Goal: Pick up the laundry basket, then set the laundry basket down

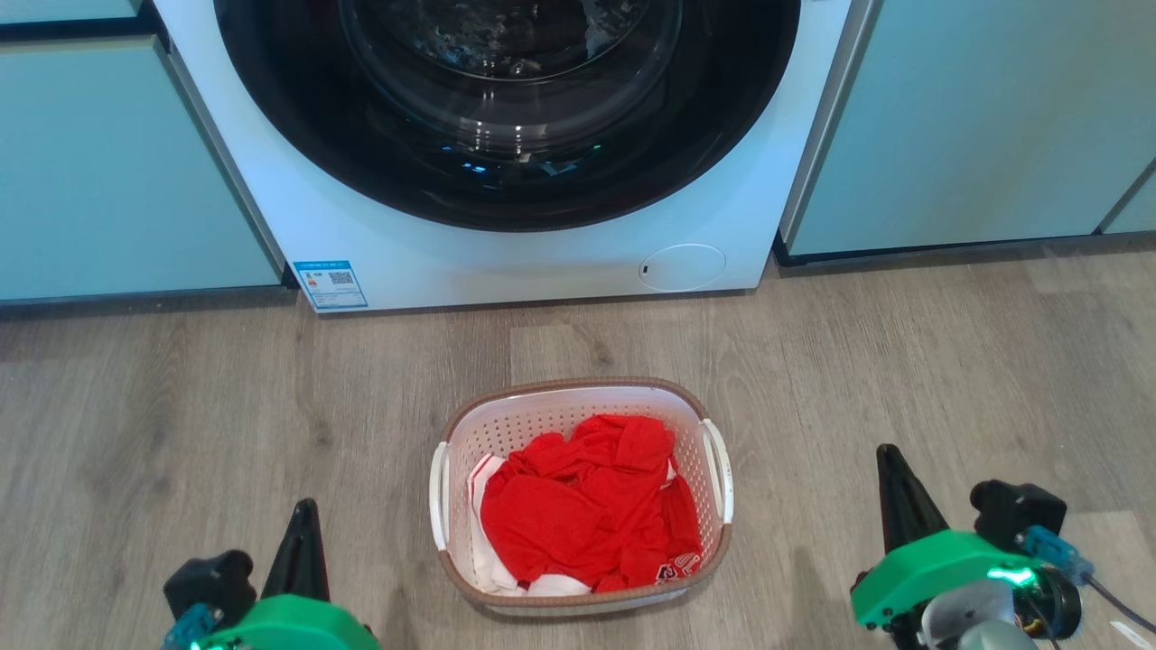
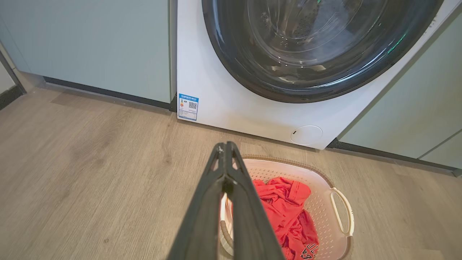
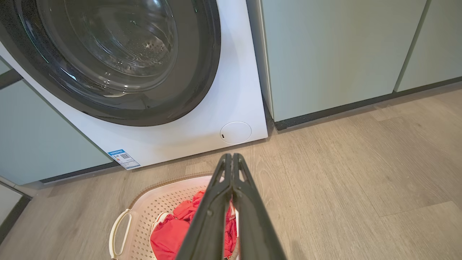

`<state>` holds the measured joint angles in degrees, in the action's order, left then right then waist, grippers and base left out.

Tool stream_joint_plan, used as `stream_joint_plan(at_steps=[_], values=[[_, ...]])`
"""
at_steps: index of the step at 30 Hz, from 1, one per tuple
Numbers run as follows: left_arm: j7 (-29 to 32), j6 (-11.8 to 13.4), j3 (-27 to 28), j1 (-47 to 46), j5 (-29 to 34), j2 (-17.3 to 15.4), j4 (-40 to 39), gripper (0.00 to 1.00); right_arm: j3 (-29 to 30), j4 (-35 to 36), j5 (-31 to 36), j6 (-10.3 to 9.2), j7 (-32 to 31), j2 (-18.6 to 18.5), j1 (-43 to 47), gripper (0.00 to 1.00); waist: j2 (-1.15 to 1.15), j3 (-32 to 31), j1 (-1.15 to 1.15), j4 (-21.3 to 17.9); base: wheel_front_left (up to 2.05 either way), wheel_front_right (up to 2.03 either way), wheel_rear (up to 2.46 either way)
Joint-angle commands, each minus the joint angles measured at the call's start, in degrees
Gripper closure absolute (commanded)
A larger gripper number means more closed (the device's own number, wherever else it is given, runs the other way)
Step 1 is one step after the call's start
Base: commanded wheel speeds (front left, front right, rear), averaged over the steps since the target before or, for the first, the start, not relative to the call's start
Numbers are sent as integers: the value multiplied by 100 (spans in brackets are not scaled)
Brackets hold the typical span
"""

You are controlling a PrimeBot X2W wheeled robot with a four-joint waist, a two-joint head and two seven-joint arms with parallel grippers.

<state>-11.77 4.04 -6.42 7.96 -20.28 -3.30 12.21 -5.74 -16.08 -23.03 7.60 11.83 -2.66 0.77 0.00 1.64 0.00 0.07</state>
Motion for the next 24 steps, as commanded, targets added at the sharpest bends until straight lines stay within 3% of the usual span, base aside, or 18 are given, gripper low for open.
stream_joint_plan(at_steps=[1,24], values=[[27,-32,126,-260,-140,-39,-152,100,28,182,-144,-2,-39,-92,-247,100,0,-1,0,0,0,0,0],[385,-282,334,-513,-1753,-59,-83,100,203,193,-1728,-4,-364,-143,-339,100,0,-33,0,-1,0,0,0]])
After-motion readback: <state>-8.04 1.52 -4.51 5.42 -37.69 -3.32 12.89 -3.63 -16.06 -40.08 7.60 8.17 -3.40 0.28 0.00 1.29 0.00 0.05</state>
